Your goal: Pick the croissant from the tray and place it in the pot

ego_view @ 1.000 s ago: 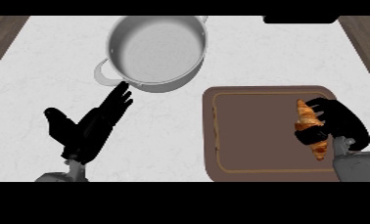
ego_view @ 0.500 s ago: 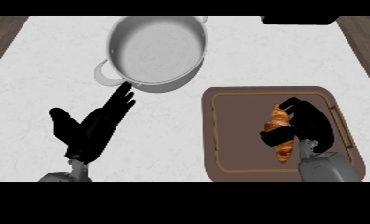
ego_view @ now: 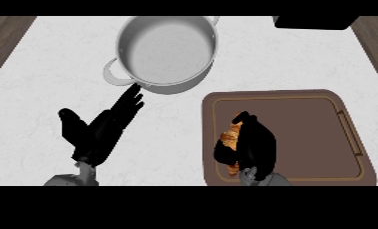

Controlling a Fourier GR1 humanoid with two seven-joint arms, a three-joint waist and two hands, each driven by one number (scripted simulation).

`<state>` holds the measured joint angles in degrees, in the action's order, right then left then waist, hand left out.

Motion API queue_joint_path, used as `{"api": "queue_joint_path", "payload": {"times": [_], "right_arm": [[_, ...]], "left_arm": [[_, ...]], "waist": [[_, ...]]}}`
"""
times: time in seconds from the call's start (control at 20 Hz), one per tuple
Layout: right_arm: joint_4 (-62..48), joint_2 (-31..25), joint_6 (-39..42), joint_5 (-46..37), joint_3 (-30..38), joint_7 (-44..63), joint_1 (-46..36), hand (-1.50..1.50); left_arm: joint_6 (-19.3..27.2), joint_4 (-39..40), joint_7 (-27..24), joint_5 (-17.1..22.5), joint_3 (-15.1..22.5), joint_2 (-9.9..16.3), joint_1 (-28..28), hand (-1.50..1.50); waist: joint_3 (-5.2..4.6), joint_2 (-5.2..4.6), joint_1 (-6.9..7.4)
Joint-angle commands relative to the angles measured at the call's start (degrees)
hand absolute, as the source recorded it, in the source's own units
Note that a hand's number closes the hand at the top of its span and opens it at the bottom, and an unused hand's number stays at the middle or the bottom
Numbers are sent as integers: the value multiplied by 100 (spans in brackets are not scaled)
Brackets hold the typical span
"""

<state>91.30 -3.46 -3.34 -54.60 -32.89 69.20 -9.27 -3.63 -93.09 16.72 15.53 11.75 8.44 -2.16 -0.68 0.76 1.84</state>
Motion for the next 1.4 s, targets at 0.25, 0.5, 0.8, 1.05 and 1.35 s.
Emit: {"api": "queue_joint_path", "payload": {"times": [0.25,0.5,0.8,1.05,1.35], "right_arm": [[37,334,-256,-1467,-550,1598,-139,150],[785,338,10,-2255,-461,1600,-509,150],[1234,340,676,-2877,-620,1601,-1424,150],[1494,340,704,-2801,-430,1601,-2149,150],[1196,341,964,-2457,297,1600,-3106,150]], "left_arm": [[0,37,-5,25,-134,82,85,0],[35,57,38,16,-243,159,52,0],[-7,49,169,52,-128,93,-9,0],[-104,-32,49,56,-59,69,29,0],[-34,6,104,-26,30,-35,-138,0]], "waist": [[28,26,-198],[31,71,-289],[27,53,-158],[34,24,31],[35,-26,141]]}}
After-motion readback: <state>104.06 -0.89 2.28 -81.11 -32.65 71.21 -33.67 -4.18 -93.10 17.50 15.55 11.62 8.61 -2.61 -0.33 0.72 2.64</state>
